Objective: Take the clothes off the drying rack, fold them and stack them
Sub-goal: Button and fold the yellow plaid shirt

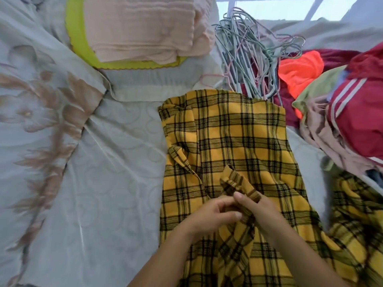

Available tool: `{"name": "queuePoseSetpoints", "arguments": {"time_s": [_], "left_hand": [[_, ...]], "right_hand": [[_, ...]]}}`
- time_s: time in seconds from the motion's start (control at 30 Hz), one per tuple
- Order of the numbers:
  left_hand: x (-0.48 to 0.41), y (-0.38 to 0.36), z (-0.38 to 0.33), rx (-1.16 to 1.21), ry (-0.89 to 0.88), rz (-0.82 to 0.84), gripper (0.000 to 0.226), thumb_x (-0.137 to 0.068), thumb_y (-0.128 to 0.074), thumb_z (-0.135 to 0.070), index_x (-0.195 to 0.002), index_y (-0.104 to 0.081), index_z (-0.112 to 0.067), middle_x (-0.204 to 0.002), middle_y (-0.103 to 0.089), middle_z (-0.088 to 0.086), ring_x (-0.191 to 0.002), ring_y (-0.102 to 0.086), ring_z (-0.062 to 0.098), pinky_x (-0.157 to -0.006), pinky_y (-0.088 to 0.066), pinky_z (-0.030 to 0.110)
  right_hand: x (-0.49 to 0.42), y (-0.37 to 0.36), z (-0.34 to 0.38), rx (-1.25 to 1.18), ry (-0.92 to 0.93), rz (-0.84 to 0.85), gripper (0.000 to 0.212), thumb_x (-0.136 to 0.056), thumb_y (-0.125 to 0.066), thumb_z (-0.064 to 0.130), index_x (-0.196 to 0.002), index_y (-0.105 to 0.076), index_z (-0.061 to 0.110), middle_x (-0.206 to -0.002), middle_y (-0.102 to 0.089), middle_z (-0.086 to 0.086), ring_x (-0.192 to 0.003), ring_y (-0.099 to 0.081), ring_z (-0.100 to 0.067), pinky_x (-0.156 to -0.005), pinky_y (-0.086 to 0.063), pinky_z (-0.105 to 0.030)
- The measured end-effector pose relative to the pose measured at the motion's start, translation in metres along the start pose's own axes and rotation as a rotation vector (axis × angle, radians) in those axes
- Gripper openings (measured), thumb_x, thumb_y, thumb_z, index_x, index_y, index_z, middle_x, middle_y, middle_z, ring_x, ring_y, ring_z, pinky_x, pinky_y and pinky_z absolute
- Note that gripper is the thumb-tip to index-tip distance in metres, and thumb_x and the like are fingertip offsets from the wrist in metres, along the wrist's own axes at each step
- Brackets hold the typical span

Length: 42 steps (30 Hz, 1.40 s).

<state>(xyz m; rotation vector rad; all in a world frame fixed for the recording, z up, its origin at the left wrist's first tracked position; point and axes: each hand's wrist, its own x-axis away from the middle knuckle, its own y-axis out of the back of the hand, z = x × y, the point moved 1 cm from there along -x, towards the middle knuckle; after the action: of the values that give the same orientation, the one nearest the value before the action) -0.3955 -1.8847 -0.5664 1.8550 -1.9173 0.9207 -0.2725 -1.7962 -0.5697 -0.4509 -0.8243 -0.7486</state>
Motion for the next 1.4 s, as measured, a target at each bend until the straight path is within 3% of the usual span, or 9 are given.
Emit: {"name": "queuePoseSetpoints", "arguments": {"time_s": [0.13,0.27,0.5,0.6,0.67,0.77,0.87,1.0,1.4], "left_hand": [[-0.027,0.059,-0.006,0.095,0.063,-0.635,0.017,-0.094,-0.049,-0.011,-0.106,-0.061,-0.011,-0.088,-0.064,0.003,-0.076,-0.061,0.012,-0.063,-0.051,0.021],[-0.057,0.149,-0.006,0.026,0.188,-1.143,0.035,-0.093,-0.054,-0.03,-0.108,-0.059,0.002,-0.096,-0.064,0.011,-0.09,-0.061,0.028,-0.083,-0.052,0.04],[-0.099,0.188,-0.03,0.123,0.158,-1.19,0.033,-0.087,-0.063,-0.015,-0.115,-0.058,-0.001,-0.103,-0.063,0.012,-0.09,-0.058,0.023,-0.072,-0.049,0.031],[-0.097,0.166,-0.053,-0.108,-0.089,-1.213,0.028,-0.085,-0.063,-0.011,-0.11,-0.058,-0.001,-0.106,-0.065,0.012,-0.094,-0.062,0.026,-0.082,-0.052,0.037],[-0.099,0.128,-0.071,-0.072,-0.296,-0.932,0.034,-0.087,-0.061,-0.012,-0.12,-0.05,-0.007,-0.106,-0.06,0.004,-0.092,-0.063,0.014,-0.078,-0.052,0.028],[-0.101,0.087,-0.064,-0.438,-0.251,-0.853,0.068,-0.086,-0.064,-0.028,-0.141,-0.029,-0.01,-0.142,-0.038,0.01,-0.129,-0.04,0.019,-0.106,-0.036,0.033],[-0.08,0.069,-0.017,-0.835,0.017,-0.922,0.072,-0.091,-0.055,-0.036,-0.147,-0.017,-0.01,-0.155,-0.016,0.01,-0.142,-0.017,0.025,-0.115,-0.018,0.035],[-0.06,0.064,0.019,-0.893,0.208,-0.865,0.07,-0.09,-0.052,-0.045,-0.143,-0.025,-0.009,-0.148,-0.027,0.013,-0.134,-0.029,0.028,-0.107,-0.031,0.039],[-0.179,0.101,-0.09,-1.172,0.019,-0.743,0.086,-0.075,-0.061,-0.061,-0.138,-0.033,-0.01,-0.142,-0.04,0.011,-0.131,-0.037,0.028,-0.107,-0.031,0.046]], "right_hand": [[0.0,0.051,-0.019,-0.487,-0.125,-0.218,0.031,-0.09,-0.053,0.018,-0.117,-0.058,0.003,-0.096,-0.069,-0.015,-0.093,-0.062,-0.031,-0.073,-0.049,-0.039],[-0.005,0.087,-0.04,-0.682,-0.183,-0.232,0.051,-0.079,-0.064,0.026,-0.126,-0.054,0.008,-0.095,-0.072,-0.011,-0.098,-0.061,-0.032,-0.064,-0.057,-0.038],[-0.014,0.104,-0.051,-0.687,-0.116,-0.124,0.037,-0.066,-0.074,0.027,-0.098,-0.071,0.008,-0.101,-0.07,-0.014,-0.078,-0.07,-0.029,-0.059,-0.057,-0.036],[-0.007,0.111,-0.059,-0.729,-0.065,0.02,0.067,-0.044,-0.089,0.031,-0.104,-0.072,0.008,-0.119,-0.062,-0.021,-0.1,-0.065,-0.031,-0.072,-0.056,-0.045],[0.008,0.112,-0.062,-0.712,0.084,0.001,0.061,-0.095,-0.042,0.035,-0.144,-0.02,0.005,-0.148,-0.01,-0.026,-0.139,-0.016,-0.034,-0.109,-0.021,-0.056],[0.019,0.123,-0.079,-0.888,0.147,0.299,0.045,-0.096,0.014,0.031,-0.136,0.022,0.012,-0.143,0.023,-0.016,-0.137,0.021,-0.03,-0.112,0.02,-0.044],[0.034,0.116,-0.075,-0.876,0.199,0.403,0.044,-0.096,0.01,0.034,-0.134,0.022,0.015,-0.142,0.027,-0.011,-0.14,0.019,-0.028,-0.112,0.02,-0.044],[0.049,0.105,-0.06,-0.79,0.233,0.414,0.047,-0.097,0.006,0.035,-0.138,0.014,0.012,-0.155,0.009,-0.012,-0.145,0.005,-0.027,-0.11,0.023,-0.04],[0.002,0.106,-0.08,-0.915,0.258,0.489,0.048,-0.096,0.015,0.036,-0.136,0.023,0.012,-0.143,0.026,-0.013,-0.132,0.03,-0.028,-0.108,0.024,-0.043]]}}
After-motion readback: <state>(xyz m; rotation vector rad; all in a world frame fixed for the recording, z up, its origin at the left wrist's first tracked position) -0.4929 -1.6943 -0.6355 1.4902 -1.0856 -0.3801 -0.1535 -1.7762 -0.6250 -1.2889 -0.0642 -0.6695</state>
